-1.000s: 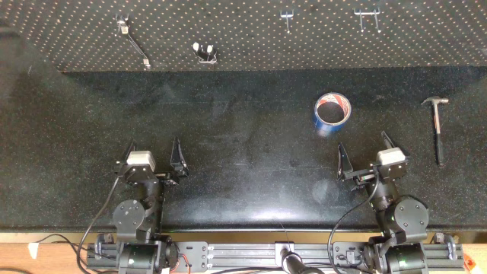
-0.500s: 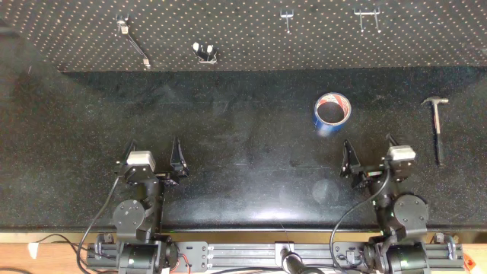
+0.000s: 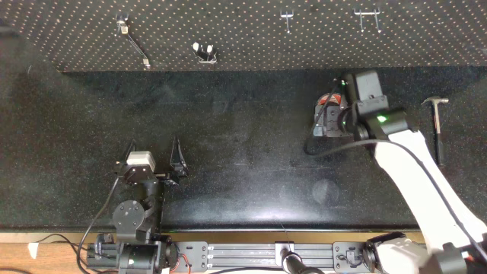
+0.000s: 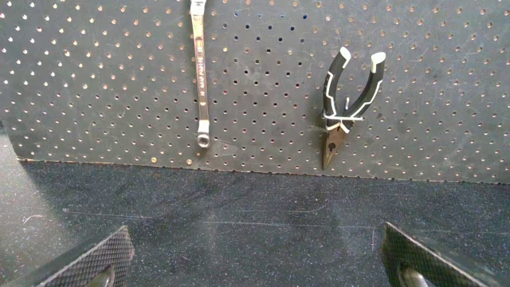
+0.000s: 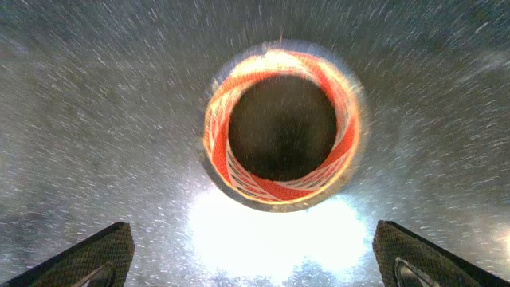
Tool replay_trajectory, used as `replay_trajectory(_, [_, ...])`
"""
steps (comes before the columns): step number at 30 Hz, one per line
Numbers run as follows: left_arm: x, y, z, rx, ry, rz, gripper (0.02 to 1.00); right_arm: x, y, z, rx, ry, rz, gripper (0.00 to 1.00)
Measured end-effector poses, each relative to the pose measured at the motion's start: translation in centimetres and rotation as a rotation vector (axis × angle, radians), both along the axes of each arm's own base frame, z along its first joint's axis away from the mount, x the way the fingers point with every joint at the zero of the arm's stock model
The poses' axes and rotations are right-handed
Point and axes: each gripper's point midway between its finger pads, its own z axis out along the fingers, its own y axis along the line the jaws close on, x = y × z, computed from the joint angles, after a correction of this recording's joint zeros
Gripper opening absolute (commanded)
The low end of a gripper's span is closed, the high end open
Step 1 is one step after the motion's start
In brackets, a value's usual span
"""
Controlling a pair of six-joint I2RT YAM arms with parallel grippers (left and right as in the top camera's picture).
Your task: Place Tools Onto Pegboard
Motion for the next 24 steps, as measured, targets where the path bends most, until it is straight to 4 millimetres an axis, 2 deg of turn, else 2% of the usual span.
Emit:
replay_trajectory(2, [0.0,0.0,0.0,0.000,0.000,0.000,0.996,0.0,0.2,-1.6,-0.005,0.056,0.003,0.982])
replay_trajectory(5, [0.0,0.0,0.0,0.000,0.000,0.000,0.996,0.6,0.5,-2.8,-0.009,0.090,0.012,0.980])
replay_trajectory(11, [0.0,0.0,0.0,0.000,0.000,0.000,0.996,2.7,1.6,-2.3,-0.012,0.027,0.060,0.980])
replay_trajectory(16, [0.0,0.0,0.0,0.000,0.000,0.000,0.993,2.9,1.6,-2.8,-0.027,0.026,0.084,0.980])
replay_trajectory(20, [0.0,0.0,0.0,0.000,0.000,0.000,0.996,3.9,2.2,-4.9,-0.044,0.035,0.122,0.978])
replay_trajectory(21, [0.0,0.0,0.0,0.000,0.000,0.000,0.996,3.8,2.4,-5.5,-0.051,0.049,0.135,0.844])
replay_trajectory(22, [0.0,0.0,0.0,0.000,0.000,0.000,0.996,3.7,2.5,-6.0,-0.055,0.061,0.141,0.546])
replay_trajectory(23, [0.0,0.0,0.0,0.000,0.000,0.000,0.996,3.6,2.5,-6.4,-0.059,0.072,0.148,0.402])
replay_trajectory(24, [0.0,0.0,0.0,0.000,0.000,0.000,0.996,3.6,2.5,-6.7,-0.062,0.078,0.150,0.202])
